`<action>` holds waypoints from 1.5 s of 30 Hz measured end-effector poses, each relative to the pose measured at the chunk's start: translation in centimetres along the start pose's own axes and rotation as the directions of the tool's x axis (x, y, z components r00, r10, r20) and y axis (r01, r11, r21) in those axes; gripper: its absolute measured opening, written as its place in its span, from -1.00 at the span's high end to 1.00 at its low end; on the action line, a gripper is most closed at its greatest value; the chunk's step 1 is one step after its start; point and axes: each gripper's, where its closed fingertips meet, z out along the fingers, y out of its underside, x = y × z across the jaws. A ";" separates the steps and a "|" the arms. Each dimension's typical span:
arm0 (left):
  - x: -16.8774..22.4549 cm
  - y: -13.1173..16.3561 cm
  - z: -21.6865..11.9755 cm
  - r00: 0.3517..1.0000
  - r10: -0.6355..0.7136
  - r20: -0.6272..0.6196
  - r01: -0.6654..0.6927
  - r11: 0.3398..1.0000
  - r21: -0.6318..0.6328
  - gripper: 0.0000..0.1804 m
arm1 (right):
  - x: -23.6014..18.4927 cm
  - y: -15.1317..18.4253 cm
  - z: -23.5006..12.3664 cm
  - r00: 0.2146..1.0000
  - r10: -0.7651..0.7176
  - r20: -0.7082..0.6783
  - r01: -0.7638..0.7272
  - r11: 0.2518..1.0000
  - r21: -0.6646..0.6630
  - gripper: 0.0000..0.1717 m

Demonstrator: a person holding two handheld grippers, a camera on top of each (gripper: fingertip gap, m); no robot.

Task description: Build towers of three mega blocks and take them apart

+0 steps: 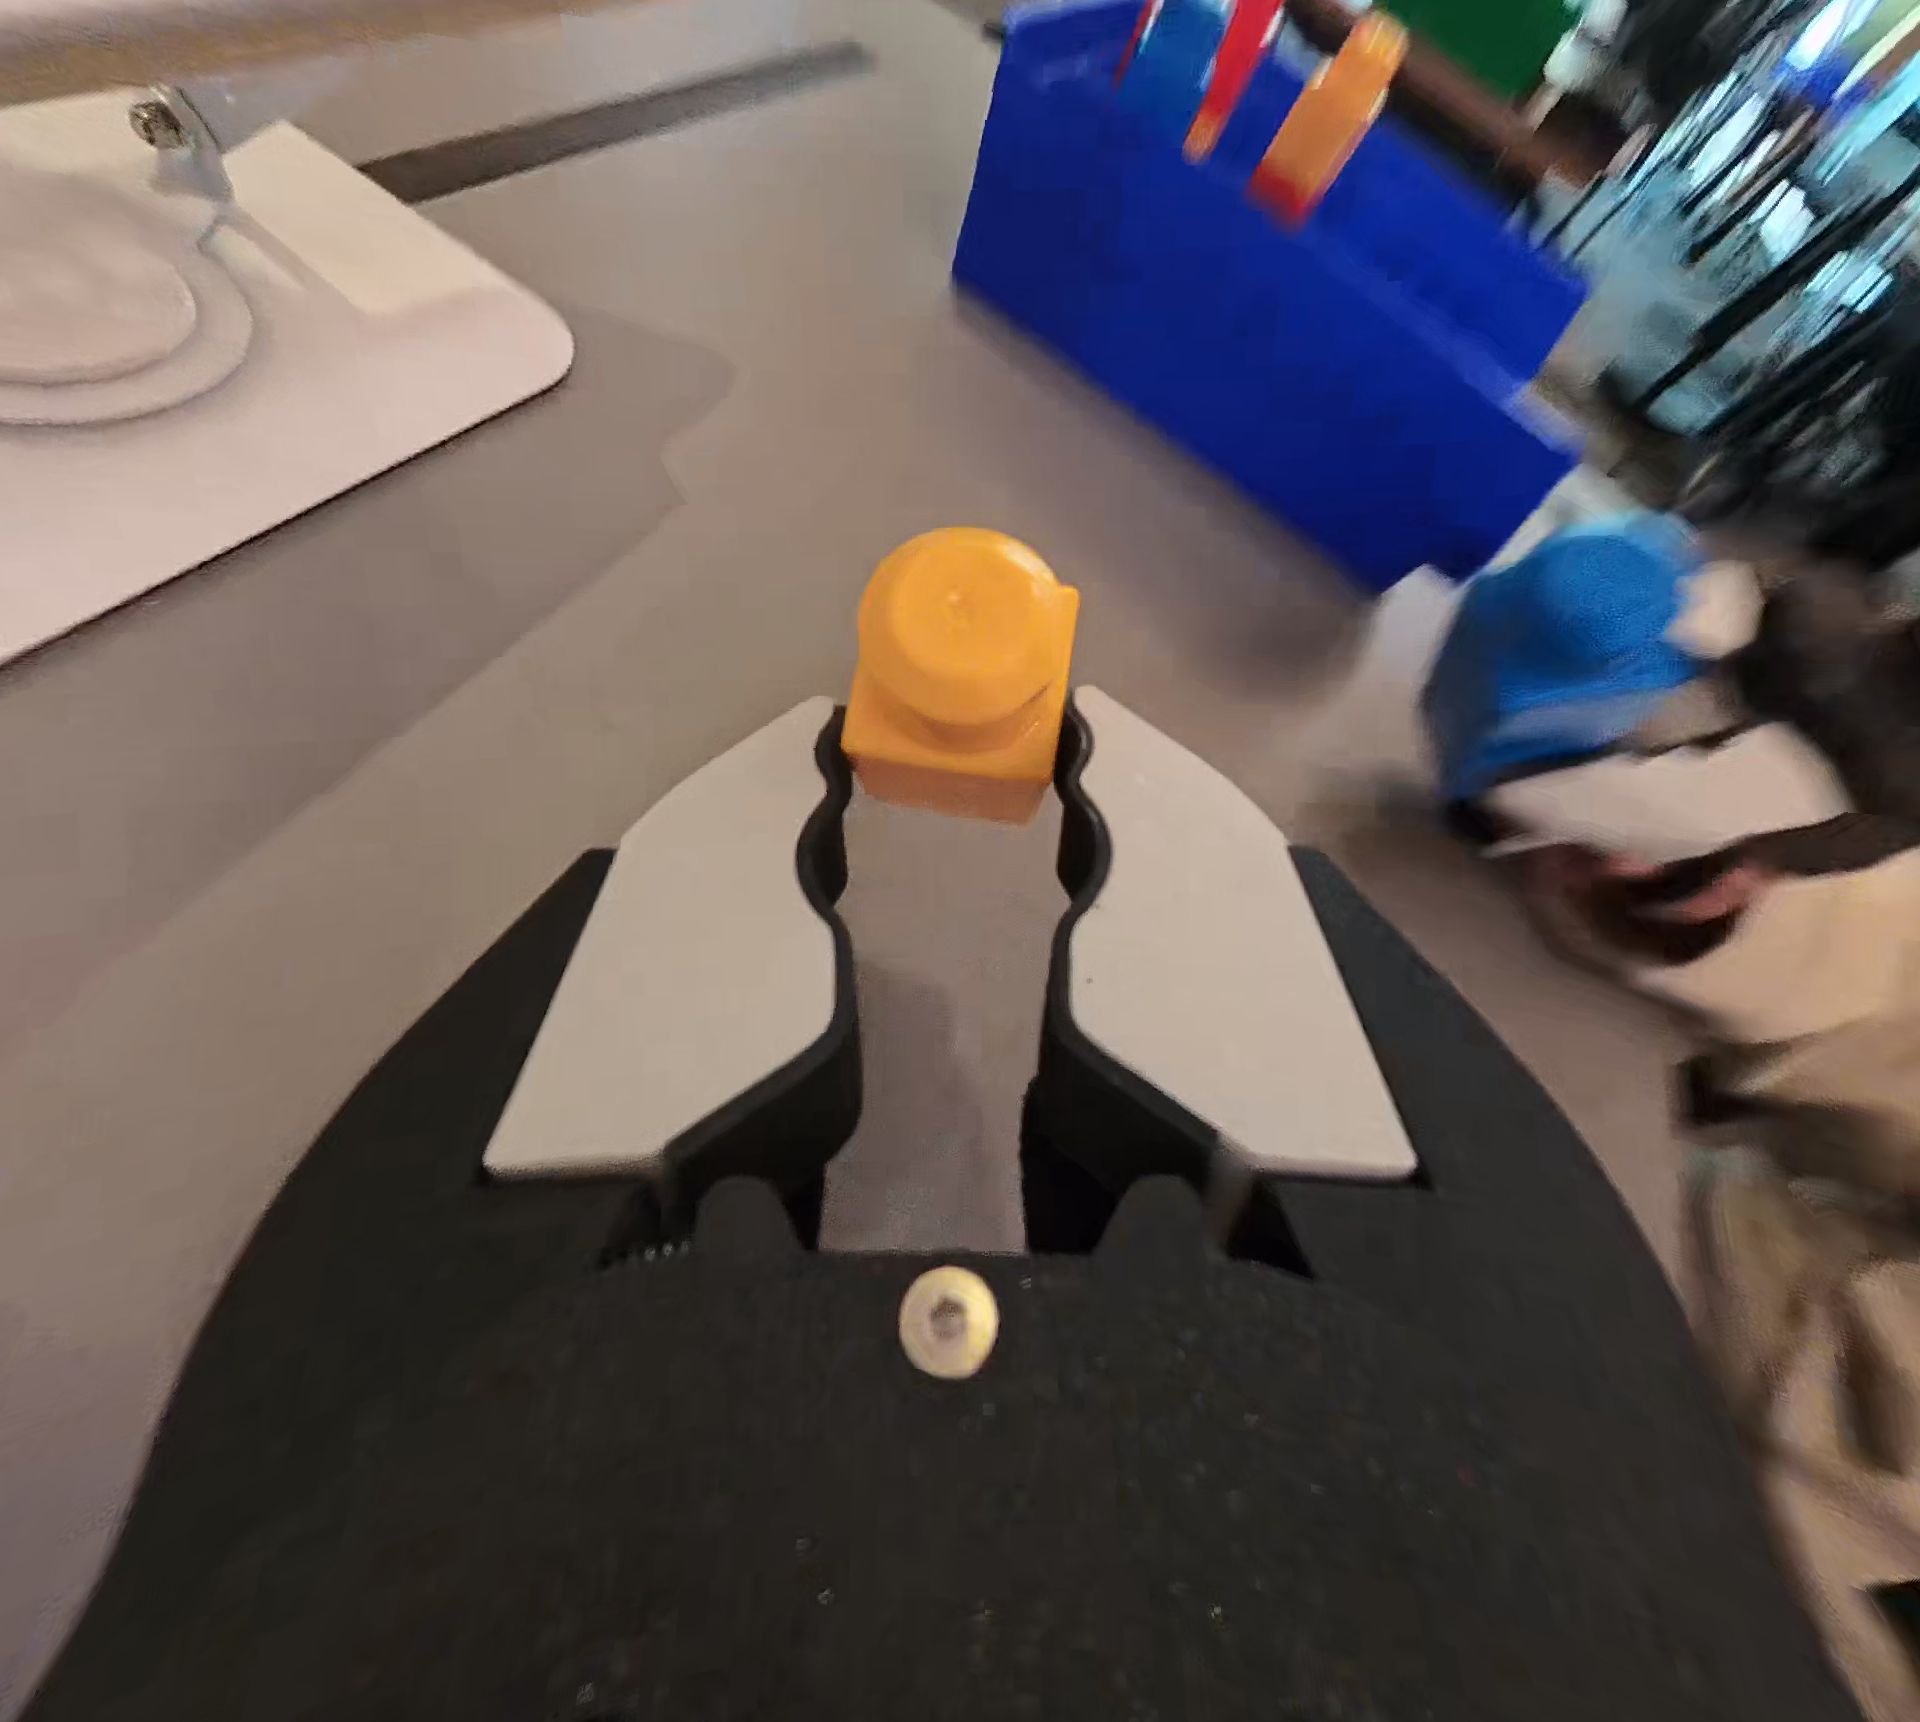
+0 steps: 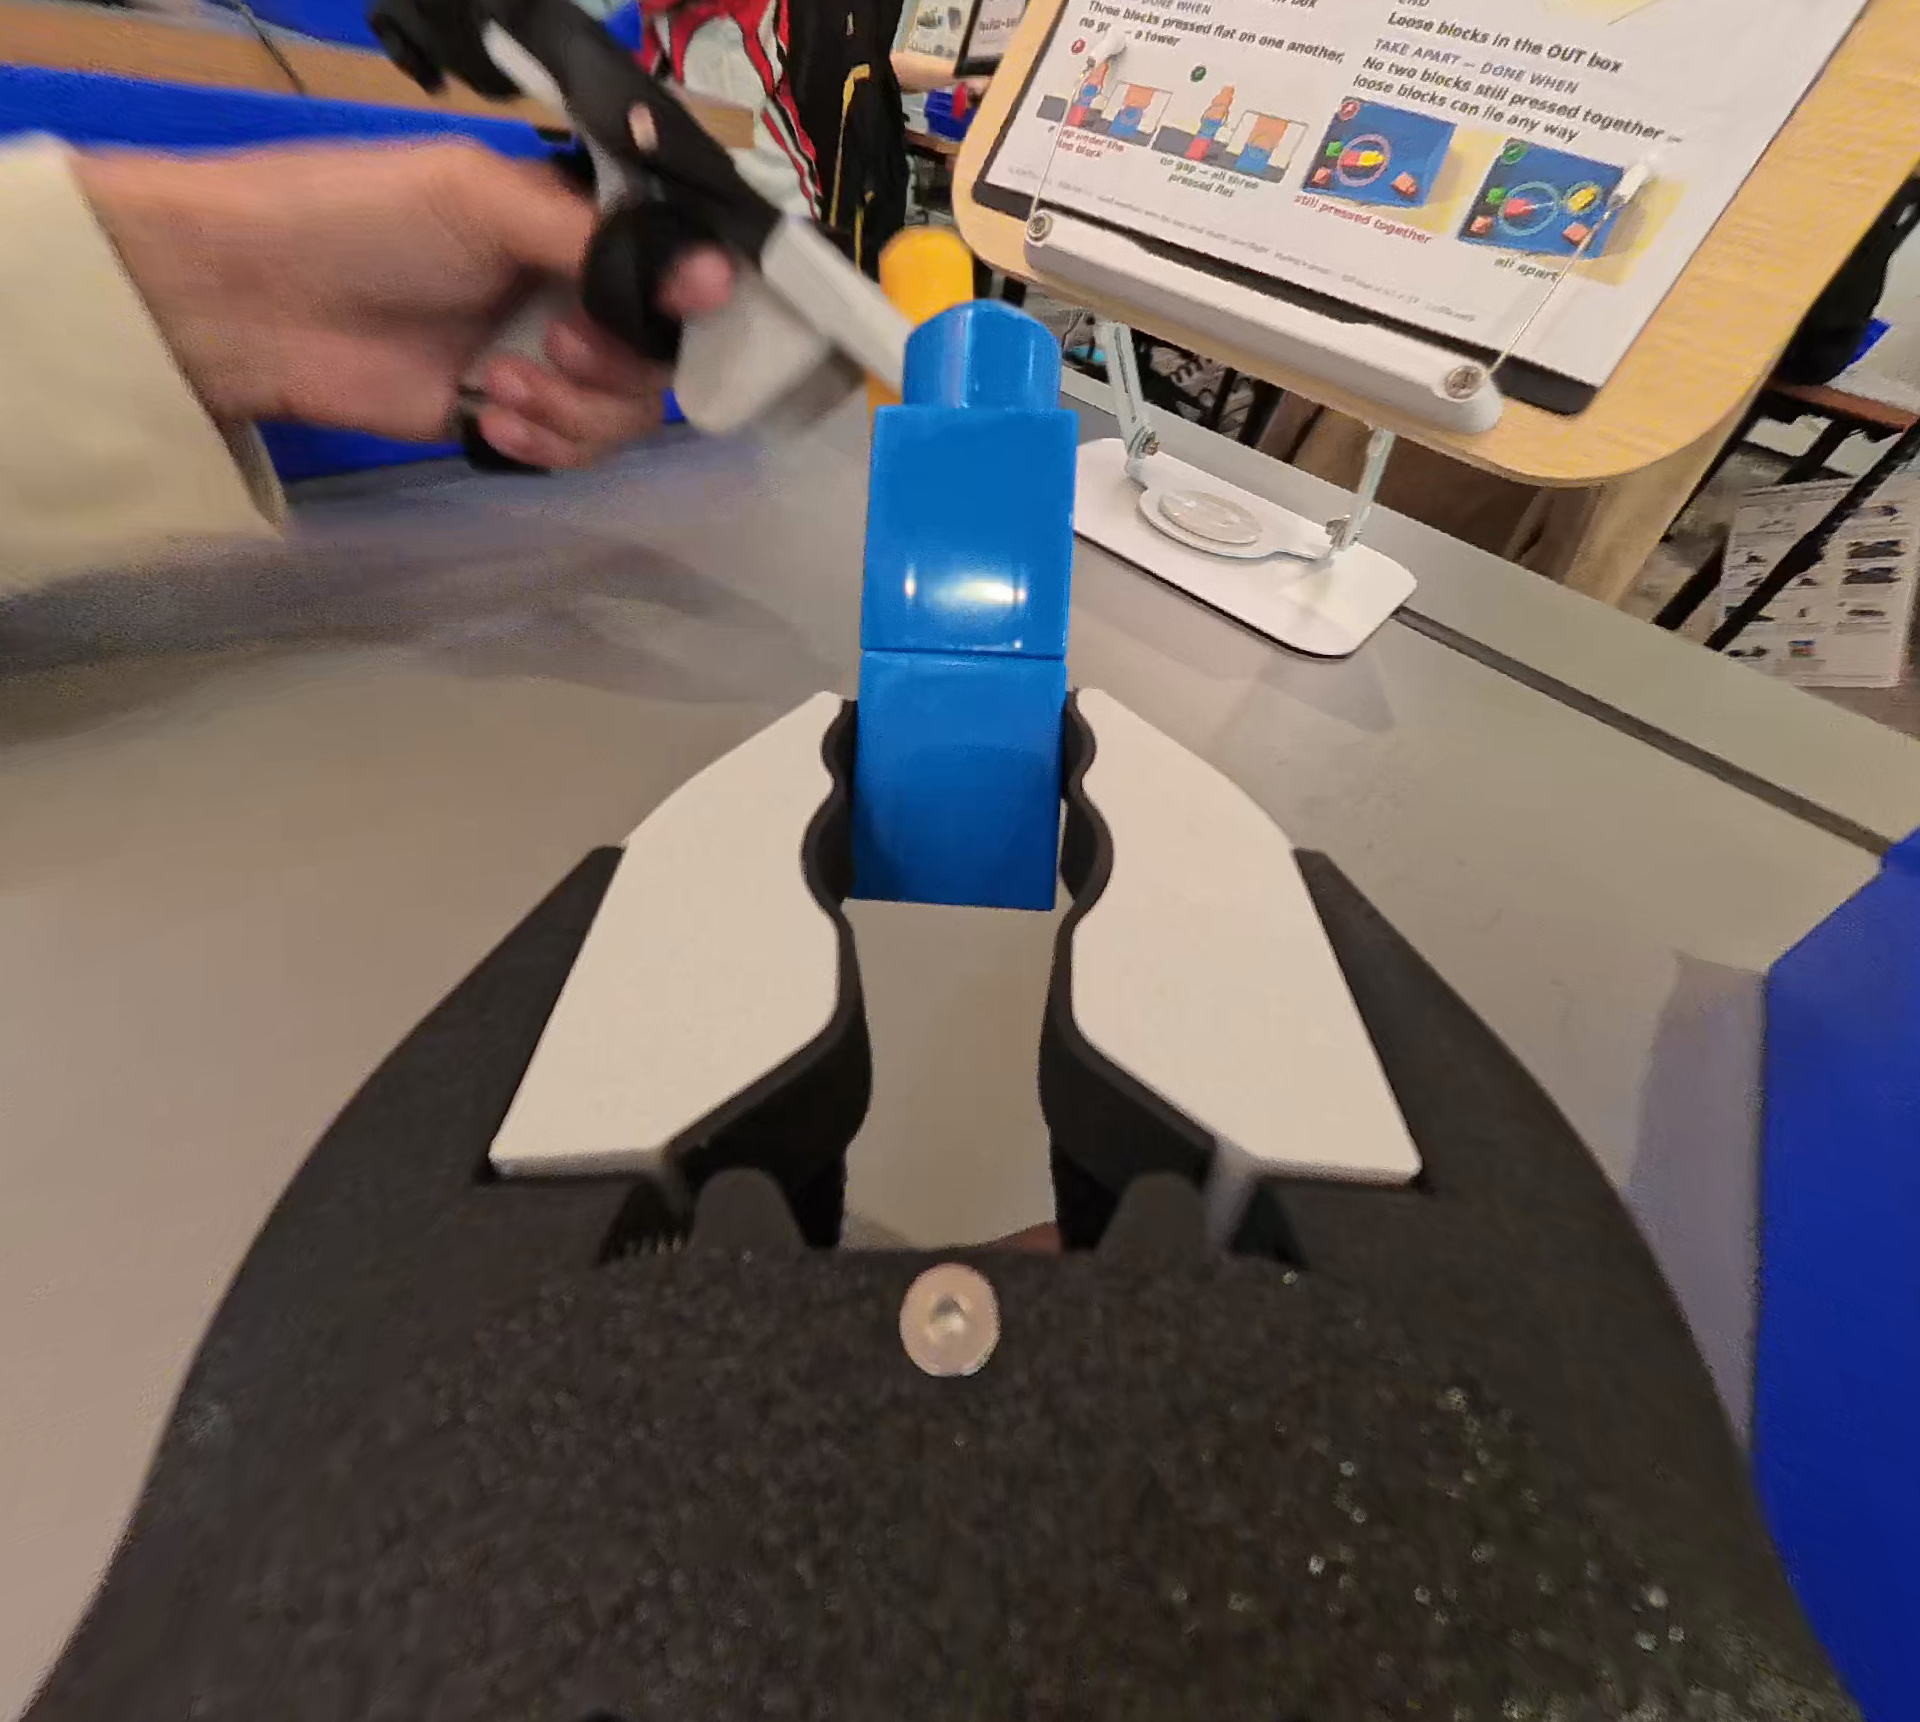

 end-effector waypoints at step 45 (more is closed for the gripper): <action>13.1 3.4 -4.3 0.923 -0.230 -0.308 0.062 0.880 -0.472 0.58 | -4.8 -0.5 0.0 0.920 -0.385 0.075 0.382 0.923 0.046 0.58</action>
